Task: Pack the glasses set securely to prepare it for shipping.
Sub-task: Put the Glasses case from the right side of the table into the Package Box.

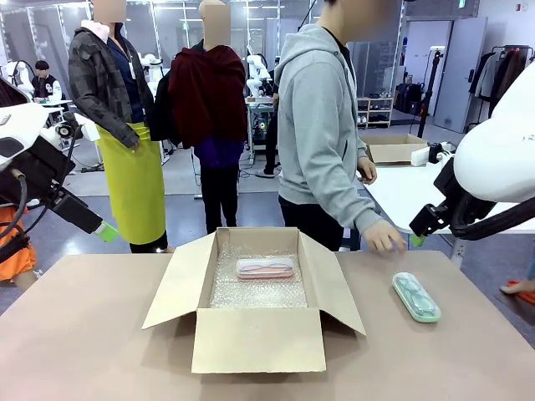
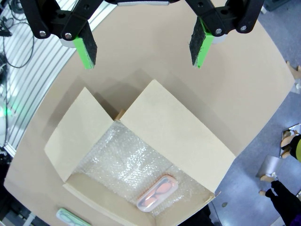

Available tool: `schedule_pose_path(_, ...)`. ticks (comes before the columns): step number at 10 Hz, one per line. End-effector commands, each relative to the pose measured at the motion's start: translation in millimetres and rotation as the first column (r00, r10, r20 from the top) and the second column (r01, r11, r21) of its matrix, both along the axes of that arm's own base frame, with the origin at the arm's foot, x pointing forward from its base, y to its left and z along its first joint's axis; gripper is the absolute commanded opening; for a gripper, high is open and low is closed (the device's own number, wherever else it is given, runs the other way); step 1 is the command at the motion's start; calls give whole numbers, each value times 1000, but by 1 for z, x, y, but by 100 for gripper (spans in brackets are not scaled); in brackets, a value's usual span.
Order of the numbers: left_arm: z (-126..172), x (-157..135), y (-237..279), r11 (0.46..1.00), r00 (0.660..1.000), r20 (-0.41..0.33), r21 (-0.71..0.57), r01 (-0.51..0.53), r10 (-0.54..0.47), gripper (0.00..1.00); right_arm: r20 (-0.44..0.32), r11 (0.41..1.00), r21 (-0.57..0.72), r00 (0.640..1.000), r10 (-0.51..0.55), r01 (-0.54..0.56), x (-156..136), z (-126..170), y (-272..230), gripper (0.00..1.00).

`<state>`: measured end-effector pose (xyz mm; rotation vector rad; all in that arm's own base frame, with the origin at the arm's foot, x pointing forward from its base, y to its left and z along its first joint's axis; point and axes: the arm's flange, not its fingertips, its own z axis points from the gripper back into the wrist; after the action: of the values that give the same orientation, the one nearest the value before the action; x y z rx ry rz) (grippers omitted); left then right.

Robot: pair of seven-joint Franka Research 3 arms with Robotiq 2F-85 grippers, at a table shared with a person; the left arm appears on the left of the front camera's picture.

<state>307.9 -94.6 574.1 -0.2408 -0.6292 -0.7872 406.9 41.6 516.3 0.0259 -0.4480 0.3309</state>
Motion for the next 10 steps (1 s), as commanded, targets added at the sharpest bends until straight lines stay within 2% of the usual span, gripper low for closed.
schedule_pose_path(1,0,0,1,1000,1000,17,-10,11,-11,100,-91,997,19,993,-73,75,31,-3,-3,100)
schedule_pose_path(4,0,0,1,1000,1000,17,-10,11,-11,100,-231,990,21,965,-128,137,72,-28,-13,100)
schedule_pose_path(6,0,0,1,1000,1000,17,-10,11,-11,100,-294,985,31,944,-152,169,90,-49,-14,100)
schedule_pose_path(8,0,0,1,1000,1000,17,-10,11,-11,100,-354,979,31,918,-176,199,111,-69,-24,100)
schedule_pose_path(10,0,0,1,1000,1000,17,-10,11,-11,100,-369,970,-21,900,-234,244,129,-98,-30,100)
